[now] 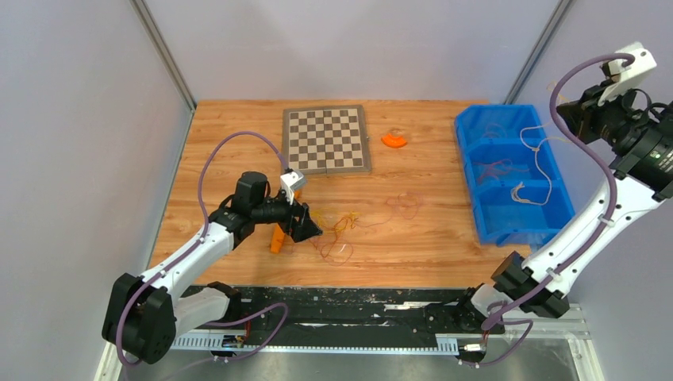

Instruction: Untangle the cables

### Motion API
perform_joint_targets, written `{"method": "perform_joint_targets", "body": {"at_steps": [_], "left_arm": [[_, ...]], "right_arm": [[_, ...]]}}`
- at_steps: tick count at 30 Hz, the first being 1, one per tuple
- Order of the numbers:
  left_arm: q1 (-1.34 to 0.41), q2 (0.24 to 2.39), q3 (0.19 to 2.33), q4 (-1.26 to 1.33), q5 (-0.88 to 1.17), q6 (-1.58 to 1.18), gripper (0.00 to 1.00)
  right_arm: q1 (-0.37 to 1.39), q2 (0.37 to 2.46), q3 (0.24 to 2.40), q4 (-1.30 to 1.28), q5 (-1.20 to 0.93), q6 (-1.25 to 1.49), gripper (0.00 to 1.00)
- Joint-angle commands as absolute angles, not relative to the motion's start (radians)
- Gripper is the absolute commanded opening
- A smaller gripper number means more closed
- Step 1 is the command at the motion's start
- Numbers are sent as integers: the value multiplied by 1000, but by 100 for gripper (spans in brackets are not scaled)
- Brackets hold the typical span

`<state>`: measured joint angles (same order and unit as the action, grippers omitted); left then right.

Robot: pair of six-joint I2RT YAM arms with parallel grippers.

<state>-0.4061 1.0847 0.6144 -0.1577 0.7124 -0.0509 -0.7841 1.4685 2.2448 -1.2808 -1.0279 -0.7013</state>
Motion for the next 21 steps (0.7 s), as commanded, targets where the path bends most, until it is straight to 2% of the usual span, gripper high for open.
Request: {"method": "perform_joint_targets", "body": {"at_steps": [1,9,21], "left_arm": [[-405,1091,663,-146,720,-41,100],[-405,1102,677,-155,714,-37,100],[-405,1123,671,-157,706,-24,100]], "right_arm": [[-785,1438,2093,-1247,-1012,-767,0],[-808,1459,1925,-1245,-927,-917,0],[-933,1620,2218,-1253,-945,-923,0]]}}
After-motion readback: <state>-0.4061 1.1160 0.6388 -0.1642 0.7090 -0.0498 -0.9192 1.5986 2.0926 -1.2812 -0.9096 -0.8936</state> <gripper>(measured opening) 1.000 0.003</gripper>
